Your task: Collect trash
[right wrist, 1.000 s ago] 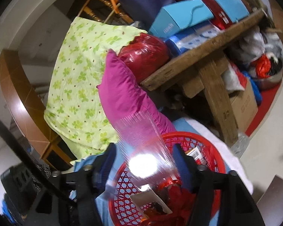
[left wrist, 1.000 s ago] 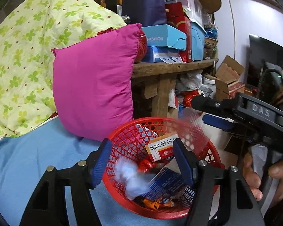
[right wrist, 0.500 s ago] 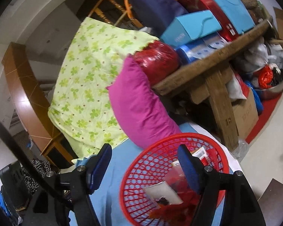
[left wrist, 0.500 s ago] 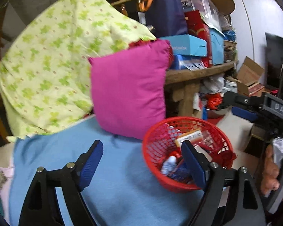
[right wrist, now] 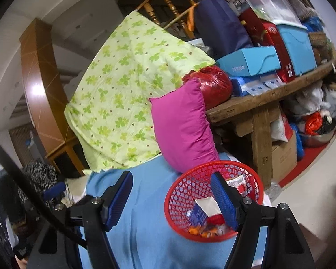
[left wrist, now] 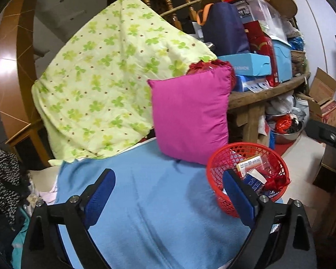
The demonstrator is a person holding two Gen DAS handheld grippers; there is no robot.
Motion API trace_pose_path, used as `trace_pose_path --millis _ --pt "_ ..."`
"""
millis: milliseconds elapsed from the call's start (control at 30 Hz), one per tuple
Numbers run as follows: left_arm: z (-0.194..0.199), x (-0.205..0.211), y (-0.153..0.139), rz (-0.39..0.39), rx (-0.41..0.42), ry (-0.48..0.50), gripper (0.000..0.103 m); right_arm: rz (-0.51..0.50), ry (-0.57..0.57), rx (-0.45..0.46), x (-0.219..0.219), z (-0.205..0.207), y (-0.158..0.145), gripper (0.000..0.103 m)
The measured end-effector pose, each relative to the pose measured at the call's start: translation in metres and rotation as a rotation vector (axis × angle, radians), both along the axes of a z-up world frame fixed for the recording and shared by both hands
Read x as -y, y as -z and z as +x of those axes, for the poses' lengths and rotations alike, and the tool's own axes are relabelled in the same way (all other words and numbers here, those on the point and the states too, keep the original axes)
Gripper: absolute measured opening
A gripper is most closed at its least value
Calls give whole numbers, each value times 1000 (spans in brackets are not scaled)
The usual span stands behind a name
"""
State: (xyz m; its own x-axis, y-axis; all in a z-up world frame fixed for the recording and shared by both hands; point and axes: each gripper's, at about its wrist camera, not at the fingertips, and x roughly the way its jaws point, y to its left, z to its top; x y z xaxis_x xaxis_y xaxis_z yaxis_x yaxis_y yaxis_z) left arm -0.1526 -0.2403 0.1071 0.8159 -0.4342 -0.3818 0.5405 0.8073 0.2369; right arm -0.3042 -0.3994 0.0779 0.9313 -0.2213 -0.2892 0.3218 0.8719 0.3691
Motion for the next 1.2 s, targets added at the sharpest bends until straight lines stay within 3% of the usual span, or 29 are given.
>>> trace_pose_path --millis 233,600,1200 --pt "-16 -20 -16 -17 -11 -55 97 -72 -9 -2 -30 -27 -21 84" --pt "-39 -43 -35 -36 -36 -117 97 -119 74 -77 -69 -47 -40 84" --pt "-38 -72 -30 -82 -75 -205 99 -103 103 -152 -85 -39 -14 84"
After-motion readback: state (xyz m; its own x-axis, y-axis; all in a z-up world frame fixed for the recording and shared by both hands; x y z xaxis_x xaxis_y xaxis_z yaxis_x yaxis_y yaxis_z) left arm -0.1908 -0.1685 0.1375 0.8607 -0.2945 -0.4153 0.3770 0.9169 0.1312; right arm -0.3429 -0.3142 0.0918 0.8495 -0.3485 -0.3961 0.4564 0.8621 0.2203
